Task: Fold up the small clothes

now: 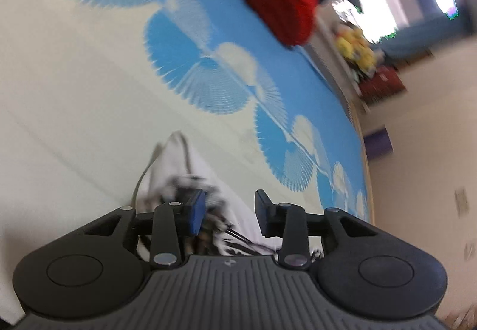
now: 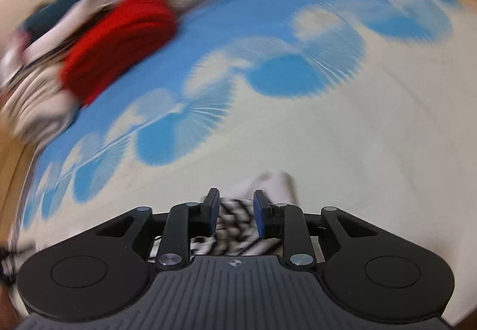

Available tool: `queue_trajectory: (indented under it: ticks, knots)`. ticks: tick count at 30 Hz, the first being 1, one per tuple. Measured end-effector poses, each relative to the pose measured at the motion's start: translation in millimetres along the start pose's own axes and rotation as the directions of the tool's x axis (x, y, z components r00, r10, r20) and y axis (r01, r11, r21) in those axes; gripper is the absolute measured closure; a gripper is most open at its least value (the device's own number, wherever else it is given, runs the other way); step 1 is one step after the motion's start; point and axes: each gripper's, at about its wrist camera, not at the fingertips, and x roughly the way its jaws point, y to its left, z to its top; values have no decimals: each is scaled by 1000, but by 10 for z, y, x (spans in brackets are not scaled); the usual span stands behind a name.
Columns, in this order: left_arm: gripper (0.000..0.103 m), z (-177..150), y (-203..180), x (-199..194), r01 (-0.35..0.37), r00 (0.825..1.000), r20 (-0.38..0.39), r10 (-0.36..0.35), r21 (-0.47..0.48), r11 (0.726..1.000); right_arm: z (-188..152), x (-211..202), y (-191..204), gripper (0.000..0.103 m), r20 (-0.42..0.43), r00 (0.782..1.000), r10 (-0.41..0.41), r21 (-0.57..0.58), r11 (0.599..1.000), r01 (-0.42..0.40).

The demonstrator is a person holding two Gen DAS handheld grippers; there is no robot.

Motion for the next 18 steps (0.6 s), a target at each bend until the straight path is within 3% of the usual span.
queue_trajectory:
  ticks: [2,5,7,10,13,16,17,18]
  knots:
    - [64,-58,-102,-9,4,1000,-19,-3,72,997,-108,-18,184,66,-27,999,41,-145,988,-44]
    - [54,-242,-247,9,-21,995,-92,42,220,975,-290,30,369,59,-145,985,98,-254,958,-133]
    - [45,-425,-340,35,-48,985,-139,104,356,933,-412,50,508,49,-211,969,126,-313,931,-189]
    - [45,-660,-390,115,-114,968,-137,210,505,856,-575,103,736,47,-246,965,90,-427,884,-191]
    - [45,-725,-419,241,-129,961,-137,242,552,824,-655,241,895,47,-253,965,63,-492,851,-185]
    - [46,-756,-486,385,-107,966,-134,220,567,816,-719,356,993,52,-257,965,42,-512,841,-173]
    - [48,-771,-502,445,-102,966,-139,220,573,813,-736,396,1024,72,-255,966,36,-519,838,-169]
    - [65,-791,-532,538,-102,962,-146,229,589,802,-736,431,1055,85,-253,967,38,-526,833,-170]
